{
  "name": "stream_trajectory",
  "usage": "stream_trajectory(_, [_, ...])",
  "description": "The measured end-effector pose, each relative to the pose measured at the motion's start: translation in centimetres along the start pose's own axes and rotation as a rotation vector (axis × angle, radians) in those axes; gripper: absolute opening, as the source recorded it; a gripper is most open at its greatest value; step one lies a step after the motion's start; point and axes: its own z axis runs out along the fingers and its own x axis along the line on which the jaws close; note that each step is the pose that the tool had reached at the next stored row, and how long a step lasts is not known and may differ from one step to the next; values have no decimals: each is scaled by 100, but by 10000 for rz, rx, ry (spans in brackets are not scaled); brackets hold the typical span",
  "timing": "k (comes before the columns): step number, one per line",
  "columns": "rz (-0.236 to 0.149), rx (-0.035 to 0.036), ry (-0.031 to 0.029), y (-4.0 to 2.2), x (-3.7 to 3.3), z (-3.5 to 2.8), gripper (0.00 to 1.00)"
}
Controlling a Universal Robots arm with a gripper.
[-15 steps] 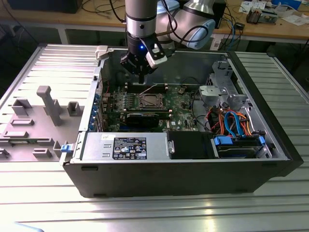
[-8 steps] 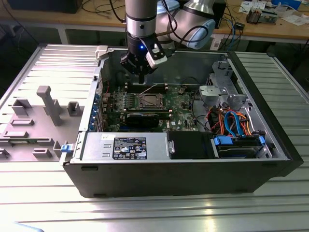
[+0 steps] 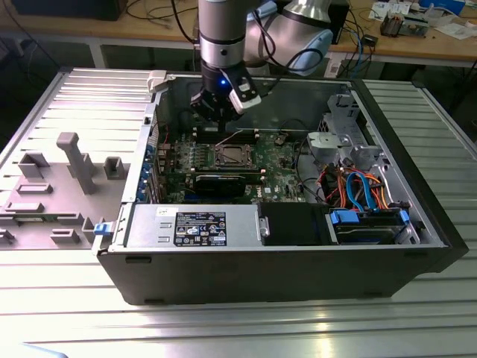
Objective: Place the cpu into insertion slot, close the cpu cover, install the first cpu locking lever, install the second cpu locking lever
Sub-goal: 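Install the first cpu locking lever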
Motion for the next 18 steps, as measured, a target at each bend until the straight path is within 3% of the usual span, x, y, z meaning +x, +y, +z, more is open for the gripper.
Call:
stream_trajectory(4, [-1, 4, 0, -1, -37, 20, 11])
stream_trajectory(5, [-1, 51, 0, 3, -46, 25, 11])
stream_trajectory(6, [-3, 144, 3, 8, -57, 30, 11])
stream_trajectory(8, [-6, 237, 7, 15, -69, 39, 11])
stream_trajectory(18, [-6, 307, 29, 67, -97, 101, 11])
